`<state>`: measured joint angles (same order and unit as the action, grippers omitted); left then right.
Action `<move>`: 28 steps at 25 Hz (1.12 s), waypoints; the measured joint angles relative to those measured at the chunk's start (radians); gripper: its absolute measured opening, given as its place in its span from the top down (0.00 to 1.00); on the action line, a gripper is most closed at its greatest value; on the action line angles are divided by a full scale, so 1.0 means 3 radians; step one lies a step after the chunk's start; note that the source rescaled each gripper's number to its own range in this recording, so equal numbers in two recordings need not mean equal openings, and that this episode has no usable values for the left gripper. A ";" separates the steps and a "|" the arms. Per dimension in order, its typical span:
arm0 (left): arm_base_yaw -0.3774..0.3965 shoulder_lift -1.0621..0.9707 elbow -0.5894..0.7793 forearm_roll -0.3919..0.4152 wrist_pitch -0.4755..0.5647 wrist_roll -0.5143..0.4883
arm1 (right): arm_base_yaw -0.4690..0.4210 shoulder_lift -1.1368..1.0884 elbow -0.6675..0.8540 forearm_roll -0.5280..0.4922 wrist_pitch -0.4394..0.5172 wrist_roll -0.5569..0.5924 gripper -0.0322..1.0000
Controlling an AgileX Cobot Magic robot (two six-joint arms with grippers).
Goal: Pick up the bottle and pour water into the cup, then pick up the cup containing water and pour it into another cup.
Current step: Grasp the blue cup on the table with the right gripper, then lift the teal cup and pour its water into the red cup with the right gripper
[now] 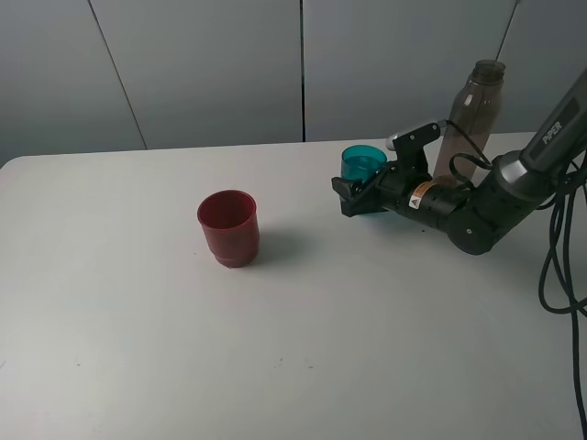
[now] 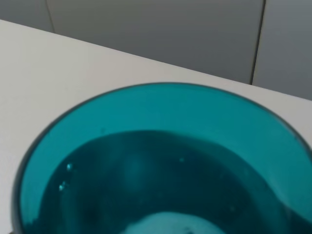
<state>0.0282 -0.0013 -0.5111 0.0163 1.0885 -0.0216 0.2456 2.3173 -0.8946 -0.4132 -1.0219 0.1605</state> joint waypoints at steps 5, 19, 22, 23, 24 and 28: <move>0.0000 0.0000 0.0000 0.0000 0.0000 0.0000 | 0.0000 0.0000 0.0000 -0.0022 0.0000 0.0000 0.90; 0.0000 0.0000 0.0000 0.0000 0.0000 0.0000 | 0.0000 -0.0166 0.0006 -0.0167 0.0074 0.0000 0.90; 0.0000 0.0000 0.0000 0.0000 0.0000 0.0000 | 0.0040 -0.0305 0.0006 -0.0214 0.0081 0.0013 0.90; 0.0000 0.0000 0.0000 0.0000 0.0000 0.0000 | 0.0077 -0.0339 0.0006 -0.0214 0.0081 0.0015 0.90; 0.0000 0.0000 0.0000 0.0000 0.0000 0.0000 | 0.0111 -0.0362 0.0006 -0.0214 0.0087 0.0020 0.90; 0.0000 0.0000 0.0000 0.0000 0.0000 0.0000 | 0.0306 -0.0414 -0.0039 -0.0208 0.0297 0.0022 0.90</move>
<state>0.0282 -0.0013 -0.5111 0.0163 1.0885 -0.0216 0.3375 2.1929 -0.9063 -0.4756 -0.9327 0.1670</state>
